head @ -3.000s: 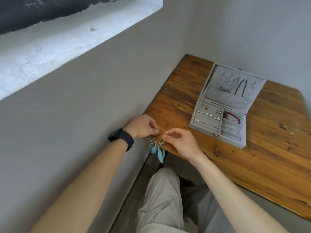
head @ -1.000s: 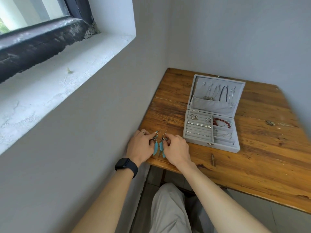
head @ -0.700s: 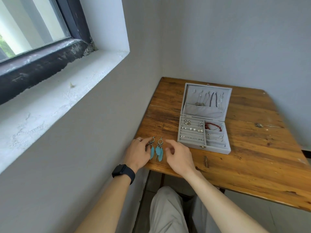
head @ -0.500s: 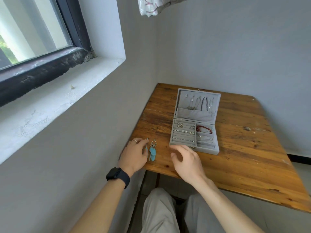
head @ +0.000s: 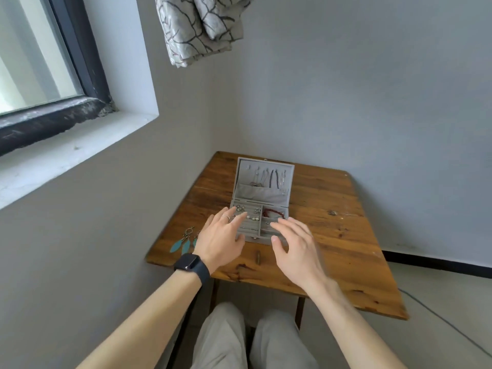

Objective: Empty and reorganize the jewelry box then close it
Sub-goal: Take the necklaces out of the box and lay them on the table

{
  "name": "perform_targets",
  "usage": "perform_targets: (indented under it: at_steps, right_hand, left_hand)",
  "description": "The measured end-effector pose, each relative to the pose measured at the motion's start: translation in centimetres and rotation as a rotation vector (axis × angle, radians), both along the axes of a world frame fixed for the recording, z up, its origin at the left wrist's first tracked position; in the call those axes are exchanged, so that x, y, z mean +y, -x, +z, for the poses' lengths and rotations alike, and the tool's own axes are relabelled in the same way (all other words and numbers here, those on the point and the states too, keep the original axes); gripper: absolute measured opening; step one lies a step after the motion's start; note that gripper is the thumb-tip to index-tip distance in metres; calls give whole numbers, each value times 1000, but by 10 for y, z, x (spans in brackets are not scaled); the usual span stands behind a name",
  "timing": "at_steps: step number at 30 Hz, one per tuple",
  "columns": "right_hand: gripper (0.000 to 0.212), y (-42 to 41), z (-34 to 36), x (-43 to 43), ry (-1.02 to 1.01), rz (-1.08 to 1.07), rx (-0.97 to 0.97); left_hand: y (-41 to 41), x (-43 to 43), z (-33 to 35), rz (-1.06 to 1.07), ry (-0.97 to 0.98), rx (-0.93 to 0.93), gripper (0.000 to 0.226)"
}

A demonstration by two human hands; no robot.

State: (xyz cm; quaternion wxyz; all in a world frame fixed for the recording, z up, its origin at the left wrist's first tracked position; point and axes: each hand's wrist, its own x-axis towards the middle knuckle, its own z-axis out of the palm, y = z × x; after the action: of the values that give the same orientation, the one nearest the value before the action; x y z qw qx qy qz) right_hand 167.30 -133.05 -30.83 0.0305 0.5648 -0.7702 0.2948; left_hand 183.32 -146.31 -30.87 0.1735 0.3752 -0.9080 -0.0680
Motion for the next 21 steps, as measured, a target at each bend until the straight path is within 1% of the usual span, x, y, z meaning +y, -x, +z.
perform_targets:
  at_steps: [5, 11, 18, 21]
  right_hand:
    - [39, 21, 16, -8, 2, -29, -5]
    - [40, 45, 28, -37, -1, -34, 44]
    - [39, 80, 20, -101, -20, -31, 40]
    - [38, 93, 10, -135, -37, -45, 18]
  left_hand:
    - [23, -11, 18, -36, 5, -42, 58]
    - [43, -42, 32, -21, 27, -75, 60]
    - [71, -103, 32, -11, 49, -110, 58]
    - [85, -134, 30, 9, 6, -72, 60]
